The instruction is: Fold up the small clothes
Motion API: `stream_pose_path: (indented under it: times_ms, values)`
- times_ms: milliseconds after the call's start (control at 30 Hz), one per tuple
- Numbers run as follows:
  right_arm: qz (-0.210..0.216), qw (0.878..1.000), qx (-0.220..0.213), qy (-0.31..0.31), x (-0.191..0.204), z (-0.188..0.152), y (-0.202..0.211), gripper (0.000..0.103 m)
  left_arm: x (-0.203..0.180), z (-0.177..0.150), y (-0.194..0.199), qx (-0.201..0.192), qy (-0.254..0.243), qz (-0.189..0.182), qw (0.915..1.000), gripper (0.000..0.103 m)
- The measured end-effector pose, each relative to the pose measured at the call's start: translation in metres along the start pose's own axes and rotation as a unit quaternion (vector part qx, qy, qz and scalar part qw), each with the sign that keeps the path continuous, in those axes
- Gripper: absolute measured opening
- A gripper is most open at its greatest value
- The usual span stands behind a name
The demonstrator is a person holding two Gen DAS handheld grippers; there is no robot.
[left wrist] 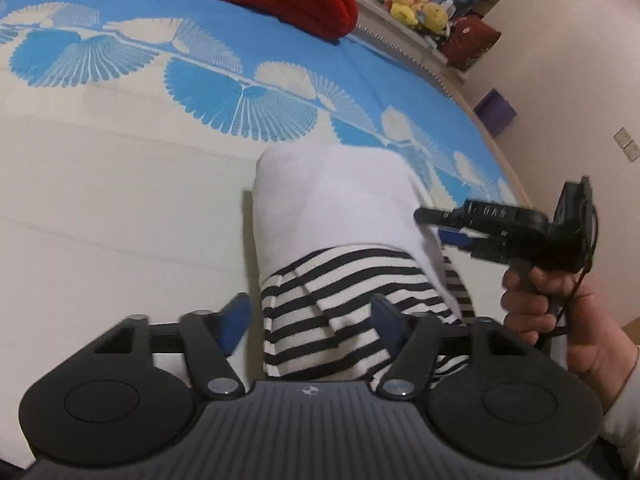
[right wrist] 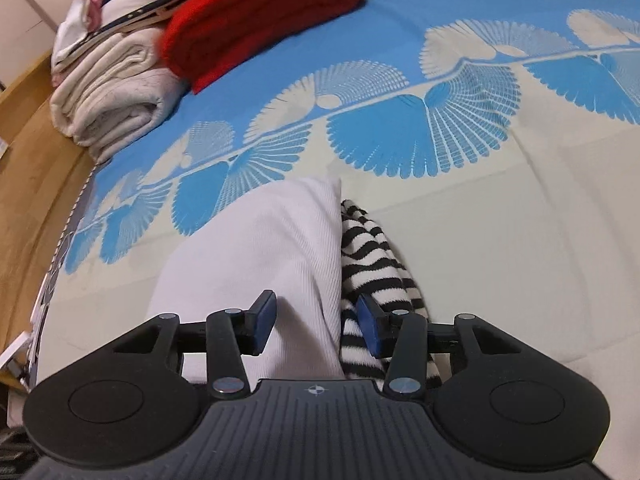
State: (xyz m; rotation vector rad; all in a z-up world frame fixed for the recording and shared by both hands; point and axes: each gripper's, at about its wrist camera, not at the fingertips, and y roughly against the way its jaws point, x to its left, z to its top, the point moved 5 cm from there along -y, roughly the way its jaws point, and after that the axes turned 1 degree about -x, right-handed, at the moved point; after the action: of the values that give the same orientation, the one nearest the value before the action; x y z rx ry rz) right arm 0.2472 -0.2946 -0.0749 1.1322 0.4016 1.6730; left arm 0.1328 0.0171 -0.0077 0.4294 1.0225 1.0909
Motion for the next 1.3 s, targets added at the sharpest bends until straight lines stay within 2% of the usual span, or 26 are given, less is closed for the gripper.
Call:
stream_pose_path:
  times_ms: [67,133,200,300,400,467,533,567,633,733,833,867,933,967,1000,1067,1167,1233,1267,1300]
  values:
    - [0.007,1.000,-0.008,-0.005,0.001,0.001,-0.003,0.044,0.004,-0.004,-0.012,0.024,0.015,0.002,0.9996,0.073]
    - [0.023,1.000,-0.019,-0.001,0.007,0.002,-0.003,0.027,0.008,-0.009,-0.022,0.051,0.042,-0.005,0.9978,0.074]
    - [0.038,0.999,-0.029,0.013,0.014,0.001,0.000,0.008,0.011,-0.009,-0.029,0.062,0.063,-0.015,0.9960,0.076]
    - [0.067,0.995,-0.072,-0.020,0.010,0.008,0.019,0.006,0.010,-0.004,-0.034,0.062,0.062,-0.022,0.9959,0.077]
    - [0.097,0.983,-0.137,-0.073,-0.007,0.017,0.056,0.002,-0.001,-0.006,-0.037,0.068,0.030,-0.030,0.9967,0.082]
    - [0.057,0.985,-0.138,-0.085,-0.024,0.015,0.064,0.002,-0.010,-0.011,-0.042,0.081,-0.020,-0.014,0.9964,0.086]
    - [-0.019,0.991,-0.080,-0.103,-0.050,0.004,0.047,0.002,-0.017,-0.019,-0.049,0.094,-0.076,0.018,0.9925,0.086]
    - [-0.034,0.992,-0.052,-0.113,-0.058,-0.002,0.037,0.002,-0.018,-0.022,-0.051,0.097,-0.092,0.030,0.9906,0.087]
    - [-0.050,0.994,-0.023,-0.096,-0.059,-0.008,0.023,0.002,-0.016,-0.024,-0.053,0.094,-0.103,0.039,0.9895,0.088]
    - [-0.071,0.997,-0.025,-0.032,-0.045,-0.008,0.017,0.002,-0.012,-0.021,-0.052,0.094,-0.075,0.024,0.9924,0.087]
    - [-0.060,0.996,-0.032,-0.049,-0.047,-0.007,0.021,0.004,-0.013,-0.019,-0.046,0.087,-0.044,-0.017,0.9951,0.086]
    - [-0.049,0.996,-0.036,-0.060,-0.048,-0.007,0.025,0.008,-0.014,-0.019,-0.047,0.091,-0.045,-0.024,0.9945,0.086]
    - [-0.025,0.995,-0.044,-0.084,-0.051,-0.007,0.034,0.008,-0.015,-0.026,-0.052,0.105,-0.068,-0.001,0.9922,0.086]
    - [-0.014,0.995,-0.042,-0.093,-0.053,-0.008,0.038,0.015,-0.013,-0.030,-0.055,0.110,-0.075,0.011,0.9910,0.087]
    - [-0.007,0.994,-0.038,-0.099,-0.054,-0.010,0.039,0.030,-0.014,-0.030,-0.058,0.113,-0.071,0.013,0.9910,0.087]
    - [-0.001,0.995,-0.018,-0.100,-0.058,-0.018,0.036,0.043,-0.013,-0.028,-0.058,0.112,-0.063,0.010,0.9916,0.087]
    - [0.018,0.996,0.016,-0.091,-0.058,-0.029,0.031,0.043,-0.014,-0.028,-0.056,0.106,-0.064,0.013,0.9922,0.087]
    - [0.032,0.997,0.022,-0.072,-0.052,-0.034,0.033,0.043,-0.015,-0.029,-0.054,0.101,-0.065,0.013,0.9927,0.087]
    - [0.038,0.997,0.023,-0.056,-0.048,-0.037,0.035,0.040,-0.016,-0.030,-0.053,0.097,-0.067,0.012,0.9930,0.087]
    - [0.043,0.998,0.021,-0.037,-0.043,-0.039,0.037,0.022,-0.016,-0.029,-0.052,0.093,-0.066,0.011,0.9934,0.087]
